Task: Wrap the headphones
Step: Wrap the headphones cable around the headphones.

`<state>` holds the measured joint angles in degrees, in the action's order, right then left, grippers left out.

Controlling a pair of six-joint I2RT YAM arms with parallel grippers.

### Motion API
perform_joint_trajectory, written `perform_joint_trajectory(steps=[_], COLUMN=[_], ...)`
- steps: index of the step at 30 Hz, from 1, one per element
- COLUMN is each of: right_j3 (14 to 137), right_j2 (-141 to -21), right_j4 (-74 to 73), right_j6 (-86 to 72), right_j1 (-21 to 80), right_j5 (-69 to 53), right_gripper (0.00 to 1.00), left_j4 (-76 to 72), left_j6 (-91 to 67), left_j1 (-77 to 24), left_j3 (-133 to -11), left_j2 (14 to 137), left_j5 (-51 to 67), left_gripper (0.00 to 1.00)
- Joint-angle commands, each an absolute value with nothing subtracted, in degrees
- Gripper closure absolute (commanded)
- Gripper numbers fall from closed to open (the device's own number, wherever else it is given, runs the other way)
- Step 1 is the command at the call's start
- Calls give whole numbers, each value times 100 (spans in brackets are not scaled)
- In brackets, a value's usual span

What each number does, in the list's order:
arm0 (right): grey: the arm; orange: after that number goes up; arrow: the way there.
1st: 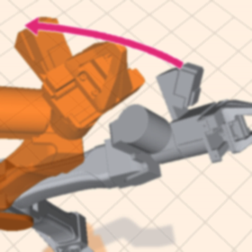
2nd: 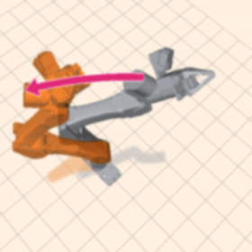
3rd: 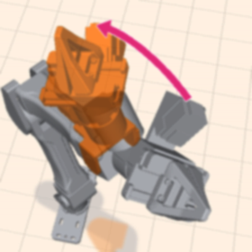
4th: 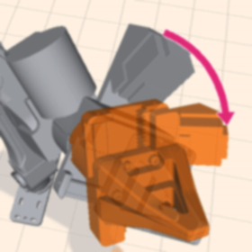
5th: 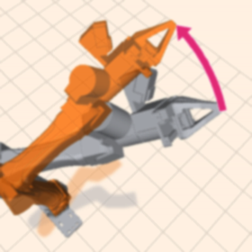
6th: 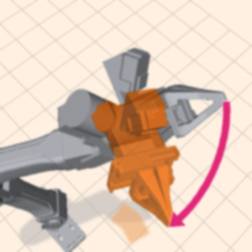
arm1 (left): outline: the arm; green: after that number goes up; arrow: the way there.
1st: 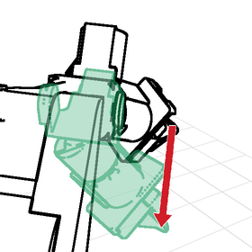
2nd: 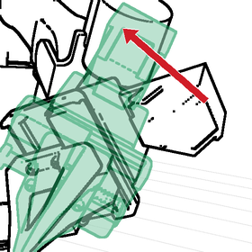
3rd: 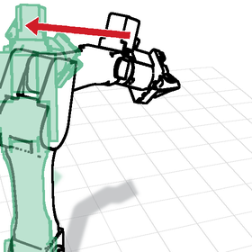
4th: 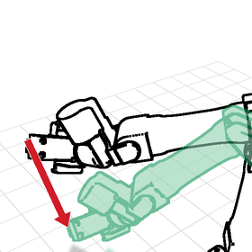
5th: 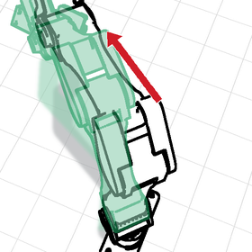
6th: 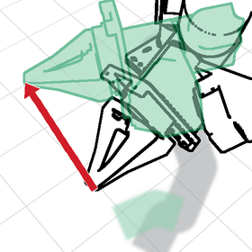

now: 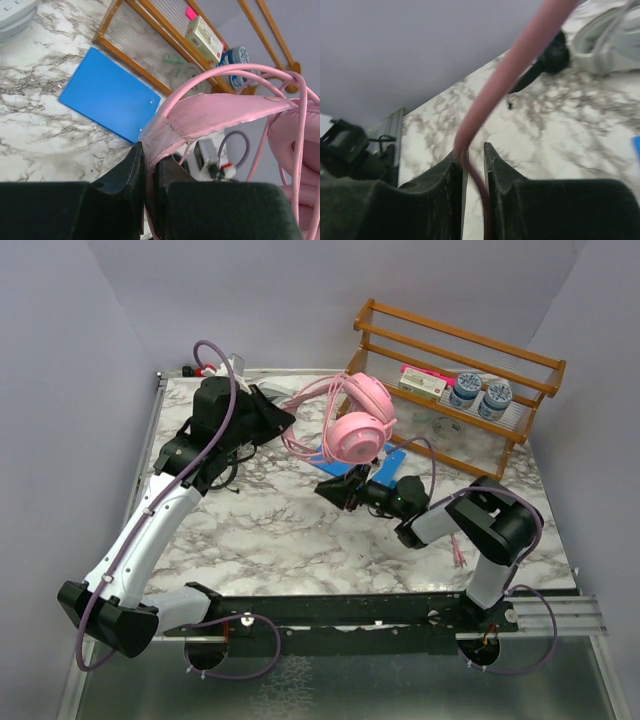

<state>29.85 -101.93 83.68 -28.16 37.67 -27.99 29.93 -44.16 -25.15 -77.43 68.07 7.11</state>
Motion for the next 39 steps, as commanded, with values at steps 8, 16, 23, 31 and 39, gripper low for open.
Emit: perform_joint_trajectory(steps=[8,16,23,31,39], right_j3=[3341,4028,5526,7294,7062], right_j2=[-9748,-8585,-8049,-7928,-7929], right_j4=[8948,5443,1504,-928,-600], right_j6=[-3054,-2451,-776,991,699], right_j1=[5541,5950,5946,5925,5647], right_j5=[-2880,-2544,-1745,315,404], right_gripper=[75,77,77,86,80], left_j4=[2663,2663,2317,1528,1384], left_j6=[-5685,-4695,-3224,-1536,-1614], left_j1=[-2487,-2487,-2487,-2496,-2496], left_j3=[-8058,-8071,-7810,-7091,-6776], left_j2=[7018,7140,7212,7067,6804], left_j5=[-1309,-3329,-4490,-3750,-3729], left_gripper=[100,100,100,100,100])
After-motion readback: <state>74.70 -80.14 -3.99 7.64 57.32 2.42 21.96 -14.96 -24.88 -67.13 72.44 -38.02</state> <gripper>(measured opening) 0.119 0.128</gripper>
